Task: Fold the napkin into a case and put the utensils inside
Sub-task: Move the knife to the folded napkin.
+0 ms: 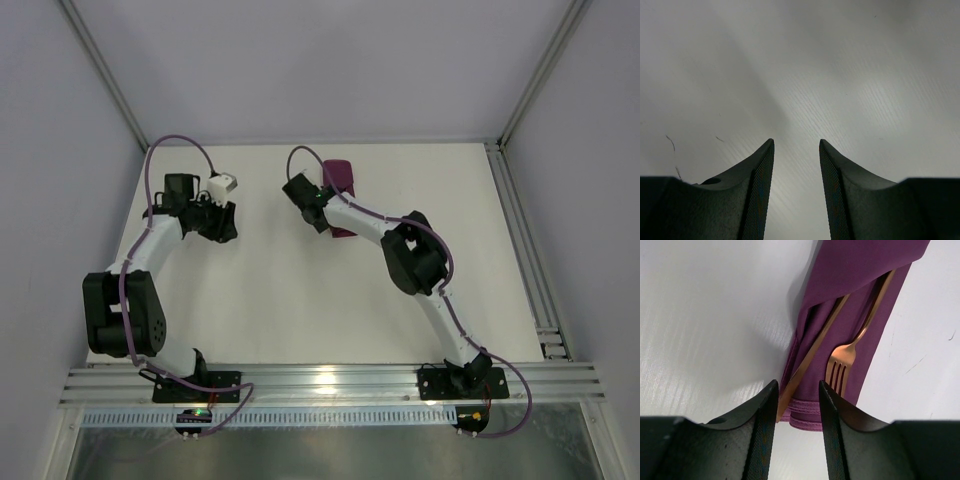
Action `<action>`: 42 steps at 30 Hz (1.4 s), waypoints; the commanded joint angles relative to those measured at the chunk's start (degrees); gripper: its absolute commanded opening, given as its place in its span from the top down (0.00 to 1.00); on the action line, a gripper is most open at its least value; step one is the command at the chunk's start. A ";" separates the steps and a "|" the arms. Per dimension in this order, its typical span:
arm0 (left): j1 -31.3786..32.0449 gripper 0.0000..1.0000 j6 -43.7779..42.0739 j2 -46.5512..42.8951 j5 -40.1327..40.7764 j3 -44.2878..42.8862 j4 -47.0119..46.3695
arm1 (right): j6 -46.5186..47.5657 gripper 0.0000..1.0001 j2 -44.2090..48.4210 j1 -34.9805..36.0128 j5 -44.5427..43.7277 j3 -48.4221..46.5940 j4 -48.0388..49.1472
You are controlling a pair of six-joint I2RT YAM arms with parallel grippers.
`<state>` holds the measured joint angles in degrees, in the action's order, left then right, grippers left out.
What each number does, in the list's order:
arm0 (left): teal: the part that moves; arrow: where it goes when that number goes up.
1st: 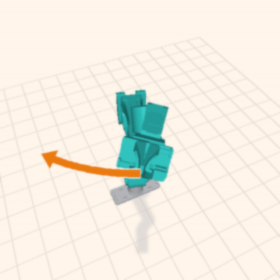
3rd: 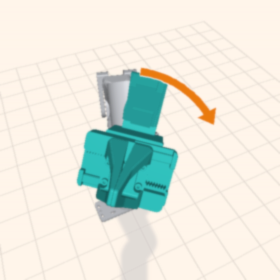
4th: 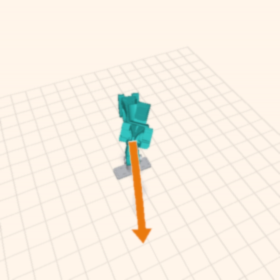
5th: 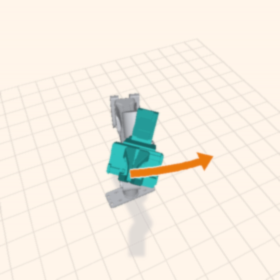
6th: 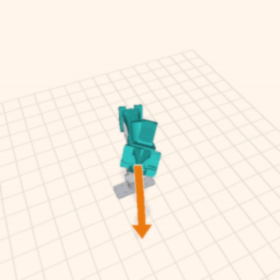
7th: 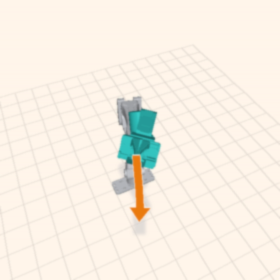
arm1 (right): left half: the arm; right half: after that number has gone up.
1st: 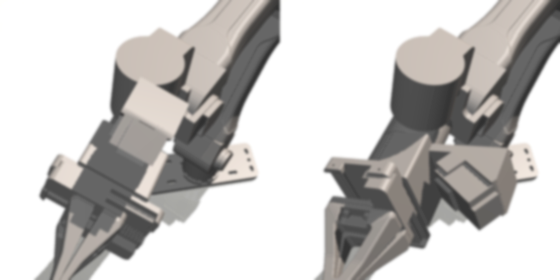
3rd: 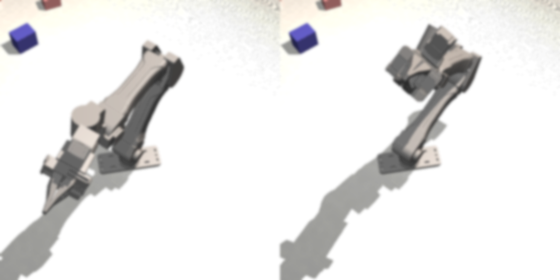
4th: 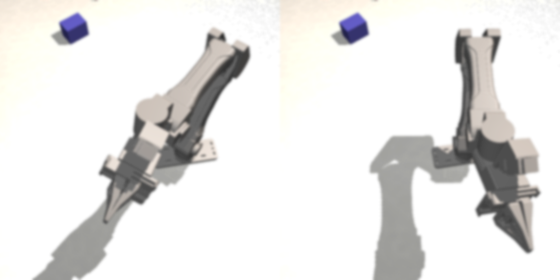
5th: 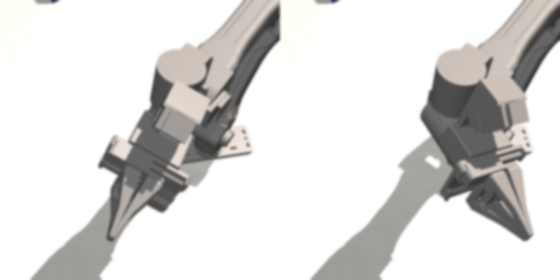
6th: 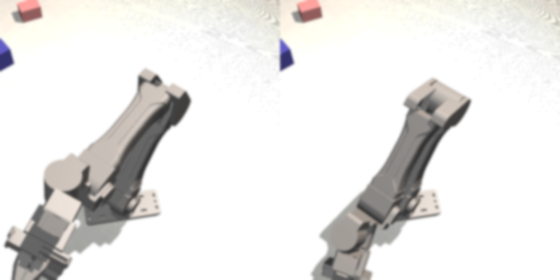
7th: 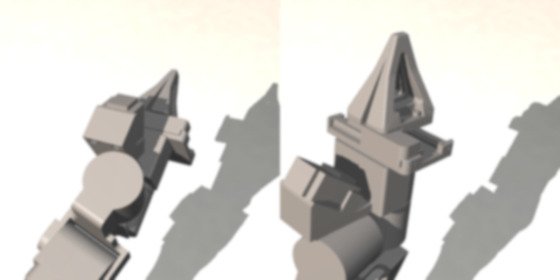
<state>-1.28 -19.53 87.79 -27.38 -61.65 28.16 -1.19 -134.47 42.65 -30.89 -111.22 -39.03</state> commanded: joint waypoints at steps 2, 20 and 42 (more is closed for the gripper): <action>-0.30 0.57 0.02 0.01 -1.89 -1.37 0.23 | 2.33 0.58 4.48 0.06 -2.85 -0.23 -0.52; -0.30 0.57 0.28 0.01 -2.59 -1.46 0.31 | 1.64 0.61 6.06 -2.05 5.58 3.20 1.58; -0.57 0.57 -0.95 -1.04 -3.03 -1.46 1.10 | -4.87 0.67 13.97 -7.85 16.92 11.99 8.88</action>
<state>-1.30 -19.77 87.79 -28.67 -61.65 28.60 -4.80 -124.20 35.48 -15.68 -99.42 -31.68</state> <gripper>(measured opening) 0.434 0.323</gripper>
